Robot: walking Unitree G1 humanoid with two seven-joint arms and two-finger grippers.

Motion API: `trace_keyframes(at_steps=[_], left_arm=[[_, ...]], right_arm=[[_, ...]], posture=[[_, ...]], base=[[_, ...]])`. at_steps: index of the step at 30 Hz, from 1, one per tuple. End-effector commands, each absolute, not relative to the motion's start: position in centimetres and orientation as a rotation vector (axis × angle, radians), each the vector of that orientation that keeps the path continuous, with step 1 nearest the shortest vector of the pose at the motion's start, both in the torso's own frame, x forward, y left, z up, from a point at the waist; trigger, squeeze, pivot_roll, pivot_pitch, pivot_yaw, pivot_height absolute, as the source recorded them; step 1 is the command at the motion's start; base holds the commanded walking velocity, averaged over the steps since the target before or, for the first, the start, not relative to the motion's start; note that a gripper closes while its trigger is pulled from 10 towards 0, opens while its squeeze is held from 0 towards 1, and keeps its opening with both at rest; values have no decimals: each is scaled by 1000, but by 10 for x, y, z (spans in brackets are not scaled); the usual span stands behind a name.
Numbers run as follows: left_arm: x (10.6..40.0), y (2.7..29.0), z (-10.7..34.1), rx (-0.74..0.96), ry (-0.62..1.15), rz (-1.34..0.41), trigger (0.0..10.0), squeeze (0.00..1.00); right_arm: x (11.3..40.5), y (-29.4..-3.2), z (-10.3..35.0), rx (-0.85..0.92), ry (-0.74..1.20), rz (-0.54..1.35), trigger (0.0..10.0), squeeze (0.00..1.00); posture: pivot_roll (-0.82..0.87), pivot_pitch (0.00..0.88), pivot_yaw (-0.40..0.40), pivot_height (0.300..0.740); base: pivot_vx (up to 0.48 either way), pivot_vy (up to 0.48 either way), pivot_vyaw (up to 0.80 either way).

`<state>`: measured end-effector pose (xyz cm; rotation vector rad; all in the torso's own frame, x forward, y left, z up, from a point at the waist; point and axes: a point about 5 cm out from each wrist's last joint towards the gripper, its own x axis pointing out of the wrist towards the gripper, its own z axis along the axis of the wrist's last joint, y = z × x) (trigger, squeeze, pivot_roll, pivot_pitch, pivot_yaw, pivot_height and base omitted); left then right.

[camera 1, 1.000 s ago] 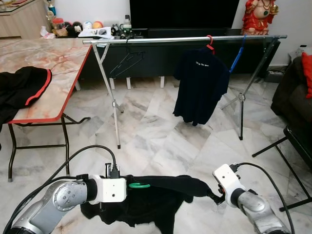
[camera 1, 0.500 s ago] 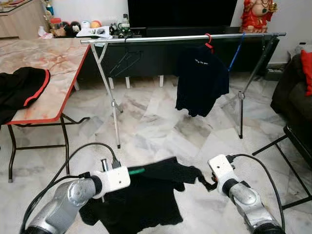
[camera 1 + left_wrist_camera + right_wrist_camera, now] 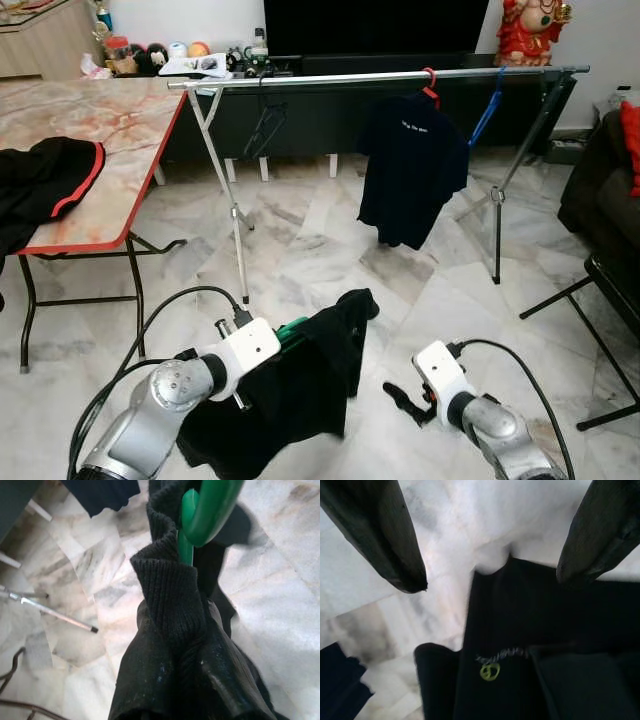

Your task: Hang hanger

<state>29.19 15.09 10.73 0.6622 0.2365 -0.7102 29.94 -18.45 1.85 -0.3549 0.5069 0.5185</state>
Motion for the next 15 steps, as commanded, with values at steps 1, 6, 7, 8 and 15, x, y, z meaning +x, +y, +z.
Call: trace_keyframes(at_steps=[1, 6, 7, 8, 15], left_arm=[[296, 157, 119, 628, 222, -699, 10000, 0], [288, 152, 117, 666, 253, -850, 10000, 0], [288, 152, 117, 676, 258, -866, 10000, 0], [287, 152, 116, 688, 260, -871, 10000, 0], [286, 148, 110, 730, 280, -913, 10000, 0]], right_arm=[[297, -181, 19, -344, 498, 562, 10000, 0], [301, -172, 43, -289, 352, 720, 10000, 0], [301, -171, 47, -288, 332, 748, 10000, 0], [301, -171, 52, -283, 315, 771, 10000, 0], [298, -176, 89, -270, 197, 970, 10000, 0]], posture=[[81, 90, 26, 740], [76, 85, 29, 740], [76, 85, 29, 740], [73, 81, 31, 740], [65, 75, 28, 740]], base=[[0, 0, 0], [0, 0, 0], [0, 0, 0], [0, 0, 0], [0, 0, 0]])
